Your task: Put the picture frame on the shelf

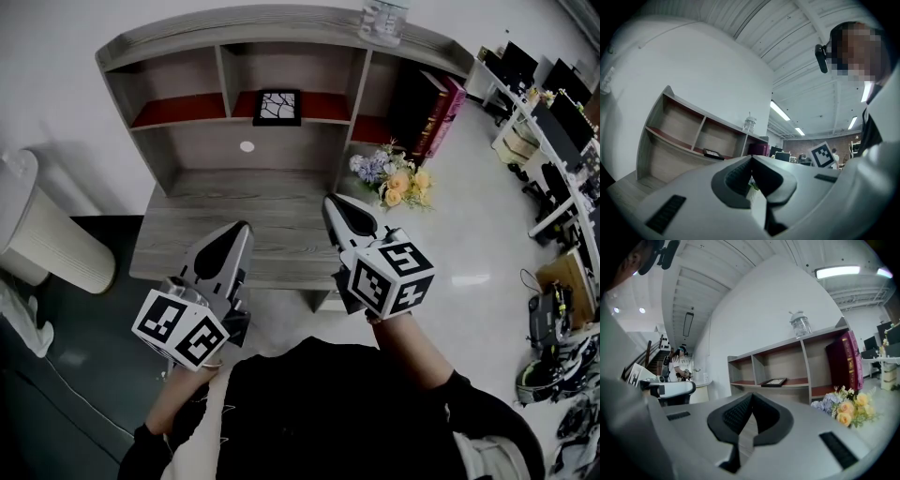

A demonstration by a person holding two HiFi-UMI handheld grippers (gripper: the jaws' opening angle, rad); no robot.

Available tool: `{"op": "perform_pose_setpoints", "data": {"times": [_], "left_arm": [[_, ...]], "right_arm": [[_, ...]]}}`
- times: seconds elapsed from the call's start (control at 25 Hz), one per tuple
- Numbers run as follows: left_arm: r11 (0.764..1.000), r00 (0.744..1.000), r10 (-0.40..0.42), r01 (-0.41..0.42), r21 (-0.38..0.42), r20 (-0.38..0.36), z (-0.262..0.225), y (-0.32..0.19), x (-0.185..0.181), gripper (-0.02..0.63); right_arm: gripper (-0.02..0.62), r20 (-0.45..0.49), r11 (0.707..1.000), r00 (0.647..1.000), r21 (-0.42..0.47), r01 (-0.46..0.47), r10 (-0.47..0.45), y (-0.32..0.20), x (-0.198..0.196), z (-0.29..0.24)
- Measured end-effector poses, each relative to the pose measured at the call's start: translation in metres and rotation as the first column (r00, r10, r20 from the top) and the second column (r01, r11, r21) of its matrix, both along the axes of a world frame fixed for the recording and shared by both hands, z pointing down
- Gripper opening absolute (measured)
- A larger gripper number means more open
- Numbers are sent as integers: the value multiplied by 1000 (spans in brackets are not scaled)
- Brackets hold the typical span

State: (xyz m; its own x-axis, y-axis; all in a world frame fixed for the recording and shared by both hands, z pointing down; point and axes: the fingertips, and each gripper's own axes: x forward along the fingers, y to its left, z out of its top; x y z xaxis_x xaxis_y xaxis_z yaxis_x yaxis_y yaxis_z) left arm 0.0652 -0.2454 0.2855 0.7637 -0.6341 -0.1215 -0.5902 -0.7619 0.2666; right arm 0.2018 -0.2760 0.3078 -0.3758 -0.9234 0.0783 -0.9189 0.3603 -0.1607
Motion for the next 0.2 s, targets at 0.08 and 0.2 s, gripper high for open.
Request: {"op": "perform_pose_setpoints", "data": {"times": [0.08, 0.2], "left_arm": [[1000, 1000, -2, 2, 0, 1, 0, 1, 1, 11], [1000, 1000, -3, 3, 2, 1, -1, 2, 2, 11]], "right_arm": [[-3, -1, 1000, 1000, -1, 3, -3, 1, 0, 0], [-3, -5, 1000, 1000, 2, 4, -4, 1, 0, -1]]}}
